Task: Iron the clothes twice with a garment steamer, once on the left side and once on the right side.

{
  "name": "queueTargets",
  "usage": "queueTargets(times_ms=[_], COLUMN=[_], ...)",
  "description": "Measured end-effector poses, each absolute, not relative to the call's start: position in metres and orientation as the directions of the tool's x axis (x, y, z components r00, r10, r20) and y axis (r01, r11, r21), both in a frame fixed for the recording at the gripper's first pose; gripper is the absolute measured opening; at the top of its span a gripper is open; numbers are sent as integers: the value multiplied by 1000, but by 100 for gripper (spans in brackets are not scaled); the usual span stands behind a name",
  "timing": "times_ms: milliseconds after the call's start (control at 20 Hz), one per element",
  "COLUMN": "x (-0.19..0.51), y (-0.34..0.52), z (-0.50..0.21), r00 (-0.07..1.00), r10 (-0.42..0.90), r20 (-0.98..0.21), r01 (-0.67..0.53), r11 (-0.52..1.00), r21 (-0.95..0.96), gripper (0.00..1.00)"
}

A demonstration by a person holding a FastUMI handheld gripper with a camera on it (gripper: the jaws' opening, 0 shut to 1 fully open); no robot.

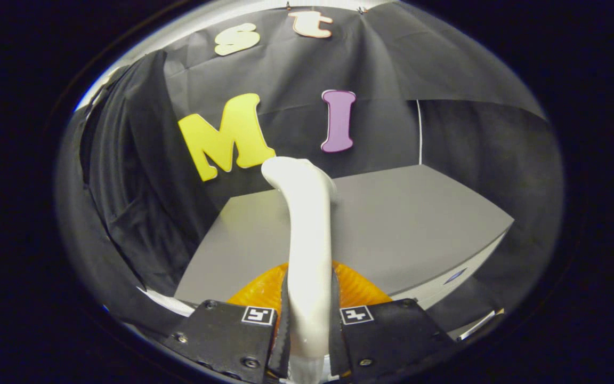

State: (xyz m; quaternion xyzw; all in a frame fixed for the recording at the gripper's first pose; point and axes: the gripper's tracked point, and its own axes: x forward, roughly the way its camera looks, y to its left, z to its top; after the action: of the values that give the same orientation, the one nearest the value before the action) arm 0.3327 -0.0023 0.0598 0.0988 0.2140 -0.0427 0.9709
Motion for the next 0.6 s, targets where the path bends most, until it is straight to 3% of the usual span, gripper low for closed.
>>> queueTargets(times_ms=[600], x=[240], y=[130], z=[146], r00=[987], r10=[-115], r20=[-116], r01=[128], r11=[985], r21=[115], gripper=[31])
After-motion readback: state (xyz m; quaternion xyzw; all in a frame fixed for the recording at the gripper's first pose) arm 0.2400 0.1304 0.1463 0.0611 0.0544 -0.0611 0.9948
